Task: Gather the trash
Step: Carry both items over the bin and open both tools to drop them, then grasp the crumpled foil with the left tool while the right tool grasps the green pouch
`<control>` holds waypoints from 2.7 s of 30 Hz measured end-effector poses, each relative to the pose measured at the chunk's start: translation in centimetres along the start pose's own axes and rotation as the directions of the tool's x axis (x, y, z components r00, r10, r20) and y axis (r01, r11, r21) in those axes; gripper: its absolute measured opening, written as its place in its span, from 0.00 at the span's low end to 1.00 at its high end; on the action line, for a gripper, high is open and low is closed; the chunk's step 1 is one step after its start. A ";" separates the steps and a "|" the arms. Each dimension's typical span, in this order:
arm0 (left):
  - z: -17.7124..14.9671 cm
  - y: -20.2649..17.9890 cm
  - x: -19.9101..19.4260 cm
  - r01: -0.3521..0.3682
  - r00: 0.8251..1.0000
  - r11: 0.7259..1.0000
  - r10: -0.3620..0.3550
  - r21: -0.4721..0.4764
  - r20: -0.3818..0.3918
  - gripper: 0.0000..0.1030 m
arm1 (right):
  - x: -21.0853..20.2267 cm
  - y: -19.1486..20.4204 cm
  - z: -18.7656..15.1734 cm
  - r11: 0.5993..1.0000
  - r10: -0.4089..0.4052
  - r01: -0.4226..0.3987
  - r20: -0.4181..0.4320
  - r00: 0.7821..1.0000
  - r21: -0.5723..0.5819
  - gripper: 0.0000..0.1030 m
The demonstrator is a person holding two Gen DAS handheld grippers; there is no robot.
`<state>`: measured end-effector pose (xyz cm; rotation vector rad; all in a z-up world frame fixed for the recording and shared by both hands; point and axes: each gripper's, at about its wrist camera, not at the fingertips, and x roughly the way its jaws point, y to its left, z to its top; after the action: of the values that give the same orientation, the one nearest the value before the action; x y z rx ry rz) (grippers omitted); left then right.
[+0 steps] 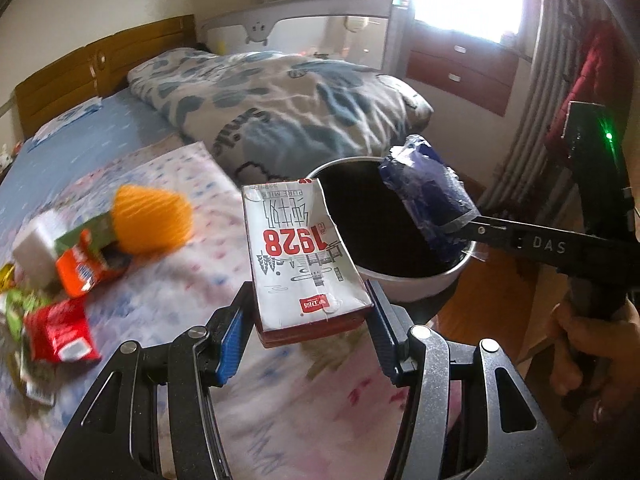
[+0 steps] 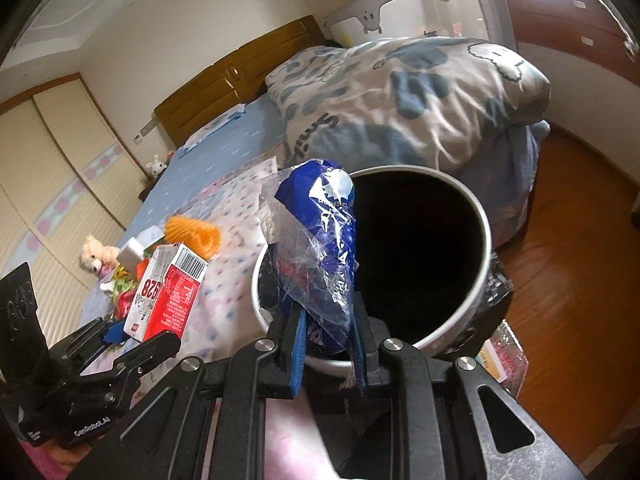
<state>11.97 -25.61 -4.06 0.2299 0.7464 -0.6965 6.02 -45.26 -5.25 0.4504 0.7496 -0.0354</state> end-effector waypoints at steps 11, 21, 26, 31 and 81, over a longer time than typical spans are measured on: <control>2.9 -2.7 3.2 0.053 0.998 0.998 -0.051 0.040 -0.029 0.52 | 0.8 -2.3 1.8 0.999 -0.036 0.037 -0.026 0.999 0.017 0.19; 4.2 -3.2 5.3 0.071 0.996 0.997 -0.069 0.042 -0.062 0.52 | 1.4 -3.4 2.6 0.999 -0.043 0.044 -0.043 0.998 0.025 0.19; 4.6 -3.0 6.4 0.079 0.994 0.996 -0.077 0.029 -0.082 0.52 | 1.6 -3.7 2.9 0.999 -0.045 0.046 -0.044 0.998 0.026 0.20; 4.7 -3.1 7.0 0.085 0.992 0.996 -0.083 0.021 -0.098 0.53 | 1.8 -4.0 3.2 0.998 -0.049 0.050 -0.047 0.998 0.027 0.23; -13.2 18.1 -10.1 -0.288 0.954 0.840 0.292 -0.460 -0.065 0.64 | 6.5 17.8 -5.2 0.950 0.268 -0.286 -0.145 0.952 -0.125 0.71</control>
<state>11.36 -1.32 -7.48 -0.1011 0.8281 -0.2128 10.77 -26.24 -6.09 0.4185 0.8012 0.3127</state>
